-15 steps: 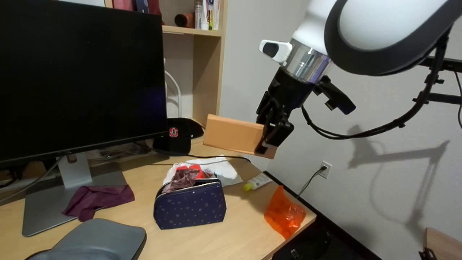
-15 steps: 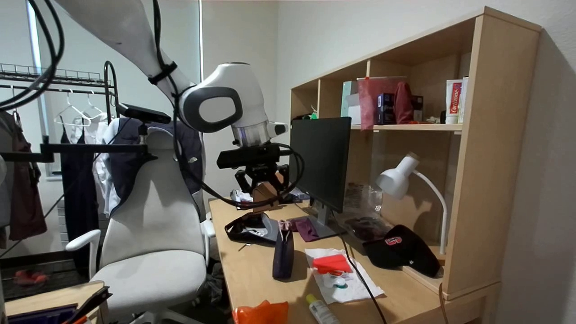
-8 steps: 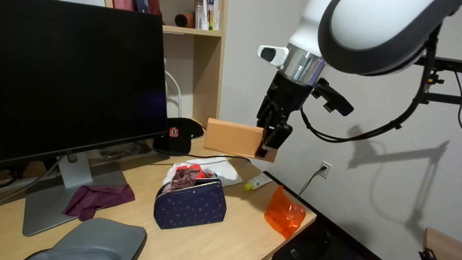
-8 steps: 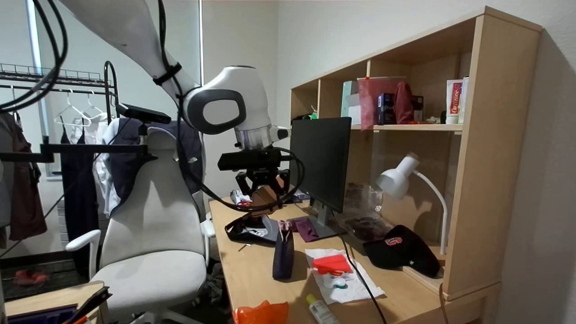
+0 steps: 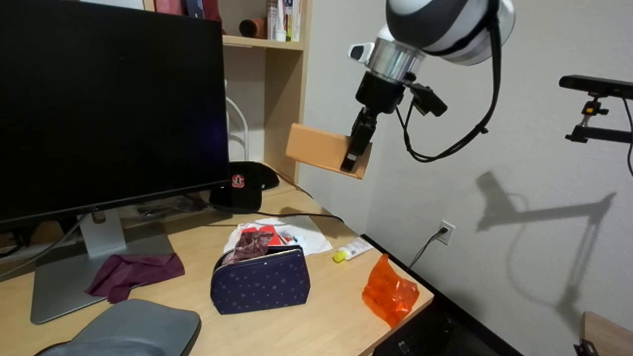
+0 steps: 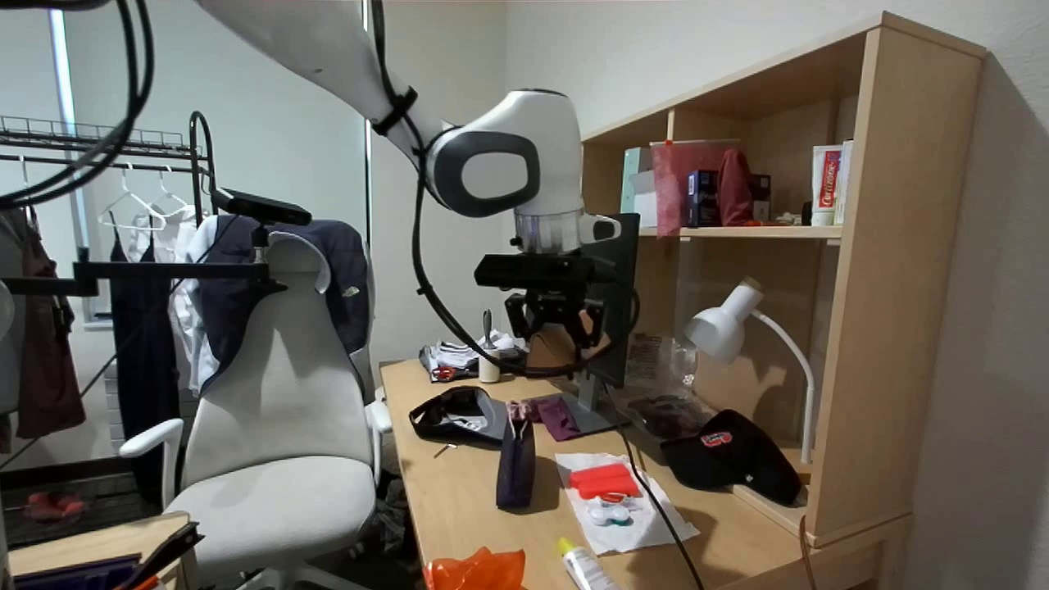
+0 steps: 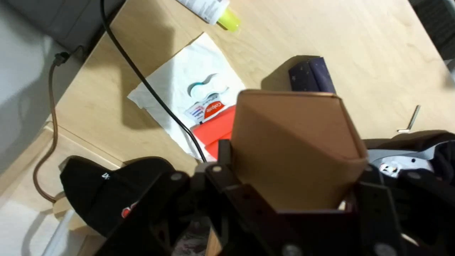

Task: Move the brown case away from the cap then take the hair ribbon out of the purse and put it on the desk

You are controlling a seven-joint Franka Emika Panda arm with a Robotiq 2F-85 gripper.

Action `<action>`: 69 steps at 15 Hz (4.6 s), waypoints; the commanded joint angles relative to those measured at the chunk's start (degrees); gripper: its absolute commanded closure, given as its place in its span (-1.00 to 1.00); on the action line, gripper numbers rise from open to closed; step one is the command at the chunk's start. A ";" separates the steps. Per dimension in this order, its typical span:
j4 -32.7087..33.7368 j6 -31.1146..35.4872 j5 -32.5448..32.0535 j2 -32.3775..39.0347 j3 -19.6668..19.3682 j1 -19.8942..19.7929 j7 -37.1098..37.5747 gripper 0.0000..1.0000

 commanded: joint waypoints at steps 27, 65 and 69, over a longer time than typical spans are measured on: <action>48.42 -7.23 -1.20 44.54 5.22 -12.16 29.14 0.24; 75.94 -11.07 -1.64 67.87 10.02 -17.84 26.02 0.24; 77.50 -12.03 -1.83 70.02 10.45 -17.76 25.28 0.24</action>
